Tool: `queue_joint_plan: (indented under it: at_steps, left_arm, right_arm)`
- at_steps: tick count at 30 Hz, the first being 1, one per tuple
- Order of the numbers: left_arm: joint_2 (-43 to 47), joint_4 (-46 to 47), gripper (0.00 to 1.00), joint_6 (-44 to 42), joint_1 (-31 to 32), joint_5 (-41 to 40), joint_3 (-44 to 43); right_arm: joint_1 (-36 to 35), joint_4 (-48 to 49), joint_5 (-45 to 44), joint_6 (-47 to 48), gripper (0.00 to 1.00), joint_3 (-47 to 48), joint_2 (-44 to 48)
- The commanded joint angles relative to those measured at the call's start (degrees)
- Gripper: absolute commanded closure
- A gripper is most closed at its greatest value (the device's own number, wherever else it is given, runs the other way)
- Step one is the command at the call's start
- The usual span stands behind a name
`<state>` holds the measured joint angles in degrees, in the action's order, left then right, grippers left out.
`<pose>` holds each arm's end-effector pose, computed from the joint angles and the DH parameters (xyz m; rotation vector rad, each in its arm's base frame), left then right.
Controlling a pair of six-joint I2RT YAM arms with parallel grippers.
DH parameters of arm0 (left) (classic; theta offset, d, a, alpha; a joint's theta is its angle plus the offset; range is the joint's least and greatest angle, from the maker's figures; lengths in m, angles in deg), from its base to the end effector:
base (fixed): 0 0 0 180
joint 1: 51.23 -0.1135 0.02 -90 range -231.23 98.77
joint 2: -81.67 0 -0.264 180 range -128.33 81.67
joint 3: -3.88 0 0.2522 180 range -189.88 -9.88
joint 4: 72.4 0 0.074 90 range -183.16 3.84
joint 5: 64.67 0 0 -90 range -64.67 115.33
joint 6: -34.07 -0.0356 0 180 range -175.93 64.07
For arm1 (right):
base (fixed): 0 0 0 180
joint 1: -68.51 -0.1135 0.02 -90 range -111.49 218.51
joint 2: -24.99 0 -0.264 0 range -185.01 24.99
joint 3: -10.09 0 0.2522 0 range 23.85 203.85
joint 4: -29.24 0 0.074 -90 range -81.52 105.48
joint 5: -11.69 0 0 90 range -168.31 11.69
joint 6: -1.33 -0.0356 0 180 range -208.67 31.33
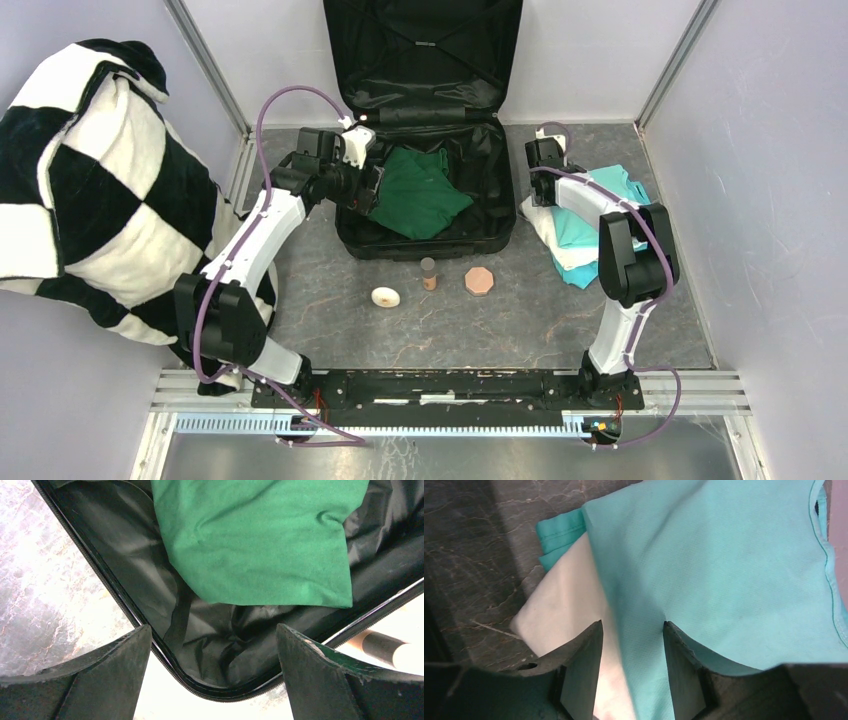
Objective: Pack the luggage
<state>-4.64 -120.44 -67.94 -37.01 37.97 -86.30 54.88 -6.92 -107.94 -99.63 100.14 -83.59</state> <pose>0.3205 -0.0893 0.3182 0.6356 2.2467 -0.2773 0.3967 0.0781 0.1980 0.1460 2.4037 -0.4575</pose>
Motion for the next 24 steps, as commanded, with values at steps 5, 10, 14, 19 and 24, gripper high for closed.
queue_joint_plan:
  at_steps: [5, 10, 14, 19, 24]
  left_arm:
    - [3.3, 0.5, 0.00, -3.2, -0.1, 0.2, 2.2]
    - [3.6, 1.2, 0.00, -3.3, -0.1, -0.2, 3.2]
    - [3.7, 1.2, 0.00, -3.5, -0.1, -0.4, 3.1]
    - [3.7, 1.2, 0.00, -3.5, -0.1, -0.5, 3.0]
    - [4.1, 1.2, 0.00, -4.0, -0.1, -1.3, 3.2]
  right_arm:
    - [2.1, -0.3, -3.0, 0.2, 0.50, 2.3, -1.9]
    - [2.5, 0.0, -1.5, 0.0, 0.52, 2.1, -2.8]
    - [2.5, -0.2, 0.1, 0.2, 0.50, 2.3, -3.0]
    - [2.8, 0.1, -0.4, -0.7, 0.89, 2.0, -2.9]
    - [4.9, 1.0, 3.7, -2.2, 1.00, 1.6, 0.5]
